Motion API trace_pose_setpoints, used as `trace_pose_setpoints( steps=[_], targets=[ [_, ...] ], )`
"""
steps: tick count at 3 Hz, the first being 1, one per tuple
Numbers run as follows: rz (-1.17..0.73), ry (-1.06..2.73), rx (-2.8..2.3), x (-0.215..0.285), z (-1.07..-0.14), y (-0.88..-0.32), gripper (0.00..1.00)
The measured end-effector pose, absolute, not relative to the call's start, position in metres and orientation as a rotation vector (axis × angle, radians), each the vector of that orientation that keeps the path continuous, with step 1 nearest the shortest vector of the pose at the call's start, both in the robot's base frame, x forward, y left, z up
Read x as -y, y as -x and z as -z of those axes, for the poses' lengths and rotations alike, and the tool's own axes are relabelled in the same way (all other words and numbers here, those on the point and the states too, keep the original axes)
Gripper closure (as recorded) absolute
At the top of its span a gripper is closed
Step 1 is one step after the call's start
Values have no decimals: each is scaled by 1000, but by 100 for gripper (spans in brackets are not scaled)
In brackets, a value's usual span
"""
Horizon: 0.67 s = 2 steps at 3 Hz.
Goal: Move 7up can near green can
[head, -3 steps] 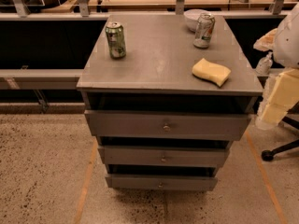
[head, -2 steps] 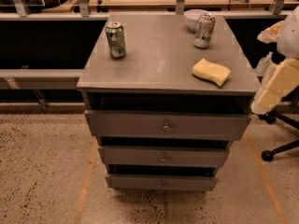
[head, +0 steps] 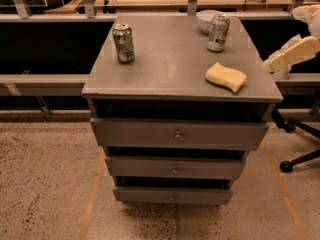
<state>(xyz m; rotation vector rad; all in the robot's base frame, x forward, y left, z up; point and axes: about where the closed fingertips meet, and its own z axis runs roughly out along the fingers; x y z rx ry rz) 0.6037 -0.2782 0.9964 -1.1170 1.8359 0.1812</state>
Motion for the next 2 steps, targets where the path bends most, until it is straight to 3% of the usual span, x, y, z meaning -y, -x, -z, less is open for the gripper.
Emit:
trace_pose_setpoints(
  steps=[1, 2],
  targets=[
    [-313, 930, -1755, 276, -993, -658, 0],
    [-328, 907, -1760, 272, -992, -665, 0]
  ],
)
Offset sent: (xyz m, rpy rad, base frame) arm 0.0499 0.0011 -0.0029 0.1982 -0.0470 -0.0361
